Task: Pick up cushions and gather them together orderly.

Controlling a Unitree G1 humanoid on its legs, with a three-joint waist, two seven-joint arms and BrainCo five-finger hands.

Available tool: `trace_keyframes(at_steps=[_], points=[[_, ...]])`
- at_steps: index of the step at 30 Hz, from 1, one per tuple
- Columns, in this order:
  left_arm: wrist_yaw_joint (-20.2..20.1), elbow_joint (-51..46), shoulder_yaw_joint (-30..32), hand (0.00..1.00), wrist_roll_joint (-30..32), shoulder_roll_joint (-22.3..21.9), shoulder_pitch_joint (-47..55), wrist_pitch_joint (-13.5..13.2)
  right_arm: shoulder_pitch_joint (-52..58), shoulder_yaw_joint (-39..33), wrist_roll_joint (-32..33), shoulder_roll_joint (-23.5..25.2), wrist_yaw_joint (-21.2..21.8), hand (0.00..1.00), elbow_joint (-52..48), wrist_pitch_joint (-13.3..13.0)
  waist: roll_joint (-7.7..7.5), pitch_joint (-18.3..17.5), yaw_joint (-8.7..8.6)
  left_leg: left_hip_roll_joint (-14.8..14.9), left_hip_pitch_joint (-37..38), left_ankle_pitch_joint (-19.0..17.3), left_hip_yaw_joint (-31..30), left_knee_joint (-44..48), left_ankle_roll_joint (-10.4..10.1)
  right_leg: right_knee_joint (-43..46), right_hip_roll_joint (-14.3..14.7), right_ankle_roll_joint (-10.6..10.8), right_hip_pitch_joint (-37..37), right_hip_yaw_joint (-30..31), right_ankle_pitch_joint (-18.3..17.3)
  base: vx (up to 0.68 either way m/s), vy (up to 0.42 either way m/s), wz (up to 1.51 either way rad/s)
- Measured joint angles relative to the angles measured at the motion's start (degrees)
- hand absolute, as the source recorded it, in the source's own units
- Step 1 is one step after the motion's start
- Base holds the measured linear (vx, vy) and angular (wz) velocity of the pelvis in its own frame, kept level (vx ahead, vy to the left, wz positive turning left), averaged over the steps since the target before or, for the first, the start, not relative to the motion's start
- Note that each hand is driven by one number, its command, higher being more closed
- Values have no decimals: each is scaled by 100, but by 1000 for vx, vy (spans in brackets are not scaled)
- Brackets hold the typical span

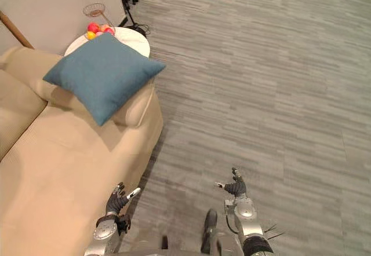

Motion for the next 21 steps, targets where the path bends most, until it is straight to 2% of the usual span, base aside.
trace_keyframes(at_steps=[1,2,3,4,5,7,8,9,10,11,12,13,14,15,16,17,18,20,21], points=[[0,-59,-2,0,-48,15,-3,-37,-50,-28,93,-16,0,0,1,-19,-118,34,1,-215,-362,-94,38,-598,-2,-76,-192,161,230,-87,-162,542,29,45],[0,-68,-4,0,-50,16,-7,-37,-50,-94,99,-25,1,0,2,-51,-121,30,1,-281,-556,-86,34,-1081,-9,-76,-252,271,311,-177,-252,620,112,38],[1,-80,-7,0,-49,-1,-2,-38,-123,-200,108,-75,-7,0,5,-89,-20,31,23,-320,-761,158,46,-2580,-277,-75,-290,562,510,-272,-486,402,94,25],[1,-79,-7,0,-49,-26,17,-38,-128,-230,111,-125,-9,0,7,-88,106,-3,23,-290,-743,461,18,-3301,-351,-70,-226,689,590,-299,-582,535,162,28],[2,9,7,0,-48,-7,-3,-10,-166,-324,111,-97,-43,0,99,-66,-18,61,79,-431,-489,758,325,-3525,351,-83,-372,831,769,-292,-701,556,141,29],[8,-24,80,0,-48,42,2,-20,-190,-317,106,-100,-47,0,108,-70,-76,47,194,-528,-383,790,443,-3556,369,-123,-293,858,894,-148,-573,586,109,22],[11,-47,150,0,-49,29,72,-20,-244,-272,91,-93,-46,0,113,-69,-87,38,238,-540,-289,635,497,-3379,599,-27,-324,896,1007,-215,-484,394,43,-2],[11,-55,229,0,-49,19,154,-18,-279,-177,76,-99,-39,0,112,-76,-114,18,256,-573,-113,506,507,-3387,679,288,-401,990,1005,-135,-546,465,74,-5],[9,-63,244,0,-54,37,223,-21,-291,-137,53,-98,-28,0,123,-80,-109,-10,293,-593,192,337,514,-3535,639,1308,-539,1246,737,-23,-671,443,99,-4],[4,-72,225,0,-56,52,251,-25,-290,-131,21,-87,-14,0,126,-80,-117,-17,295,-615,322,267,492,-3631,614,1841,-605,1392,553,28,-678,479,122,15],[5,-56,208,0,-57,82,297,-17,-277,-96,-84,-63,13,0,126,-81,-154,-31,242,-734,670,100,352,-3899,630,3208,-823,1751,35,134,-500,388,91,44],[6,-21,195,0,-57,132,286,2,-244,-94,-132,-26,18,0,157,-79,-256,-29,169,-890,922,32,202,-4057,690,4329,-1024,1752,-382,201,-550,393,64,79],[6,-1,177,0,-59,173,289,25,-165,-94,-144,-4,23,0,218,-71,-299,-28,110,-972,1169,11,30,-4152,723,5072,-1104,1505,-641,188,-727,318,-8,106],[10,-5,180,0,-62,177,332,23,-28,-86,-144,3,27,0,240,-61,-283,-34,32,-1002,1495,7,-189,-4259,729,5401,-1127,1162,-838,80,-984,476,-28,121],[12,-9,181,0,-67,183,399,16,62,-66,-144,8,30,0,235,-62,-266,-60,-2,-1021,1740,7,-485,-4366,729,5224,-1070,958,-1082,-40,-1238,398,-26,103],[12,-7,181,0,-71,182,403,17,89,-68,-144,5,30,0,231,-63,-261,-72,-12,-1022,1792,7,-599,-4389,729,5043,-1015,918,-1206,-34,-1309,477,-67,124],[11,-4,179,0,-77,166,338,18,139,-87,-144,-26,31,0,228,-65,-262,-92,-48,-1012,1862,-1,-1012,-4439,714,4062,-760,842,-1498,120,-1399,320,-85,110],[13,-4,164,0,-76,140,203,16,193,-108,-141,-62,30,0,214,-65,-255,-98,-128,-976,1860,-54,-1467,-4422,616,2929,-461,868,-1707,600,-1345,433,-176,147],[19,25,110,0,-71,146,84,14,227,-123,-141,-71,29,0,212,-65,-256,-98,-178,-964,1886,-125,-1872,-4419,498,2133,-260,944,-1828,1134,-1148,393,-223,169]])
